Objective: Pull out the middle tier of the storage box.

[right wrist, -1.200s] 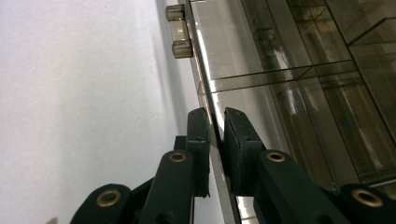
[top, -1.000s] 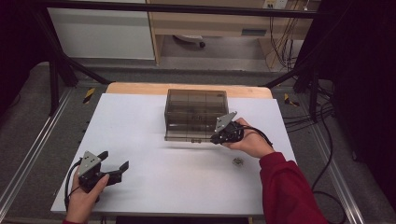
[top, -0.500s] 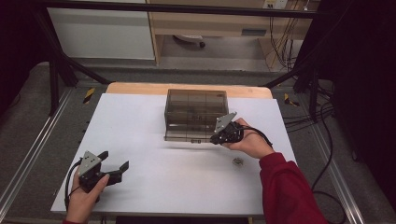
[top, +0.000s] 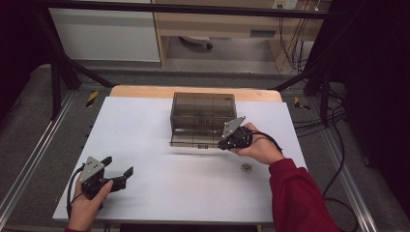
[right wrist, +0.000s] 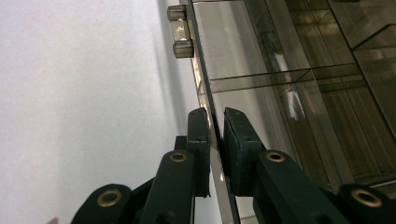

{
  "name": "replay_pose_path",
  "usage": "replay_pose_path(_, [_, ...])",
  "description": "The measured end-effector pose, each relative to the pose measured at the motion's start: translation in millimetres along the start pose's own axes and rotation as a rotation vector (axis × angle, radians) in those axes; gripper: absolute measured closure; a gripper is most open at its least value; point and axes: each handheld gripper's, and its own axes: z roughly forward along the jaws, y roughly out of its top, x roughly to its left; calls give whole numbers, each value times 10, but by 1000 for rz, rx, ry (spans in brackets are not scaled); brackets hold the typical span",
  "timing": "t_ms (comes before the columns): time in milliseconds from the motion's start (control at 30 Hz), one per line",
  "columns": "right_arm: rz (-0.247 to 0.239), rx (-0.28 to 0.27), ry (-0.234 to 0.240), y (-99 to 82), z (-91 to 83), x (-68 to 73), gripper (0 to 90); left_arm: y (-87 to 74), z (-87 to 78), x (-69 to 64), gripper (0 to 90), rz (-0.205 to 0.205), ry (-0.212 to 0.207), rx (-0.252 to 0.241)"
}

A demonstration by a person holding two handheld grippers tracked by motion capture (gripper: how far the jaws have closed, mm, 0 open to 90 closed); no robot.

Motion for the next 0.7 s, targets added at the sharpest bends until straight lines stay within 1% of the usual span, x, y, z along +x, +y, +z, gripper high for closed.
replay_pose_path(267, [-2, -4, 3, -26, -18, 16, 808, 0, 0, -1, 83, 1, 0, 1])
replay_pose_path(300, [0, -3, 7, -33, -21, 19, 808, 1, -1, 0, 83, 5, 5, -1])
replay_pose_path(367, [6, -4, 9, -44, -14, 36, 812, 0, 2, -4, 83, 2, 0, 0])
replay_pose_path(533, [5, -7, 9, -50, -4, 64, 816, 1, 1, -2, 83, 7, 5, 0])
replay_pose_path(700, [7, -6, 10, -52, 5, 71, 817, 0, 3, -6, 83, 3, -1, 3])
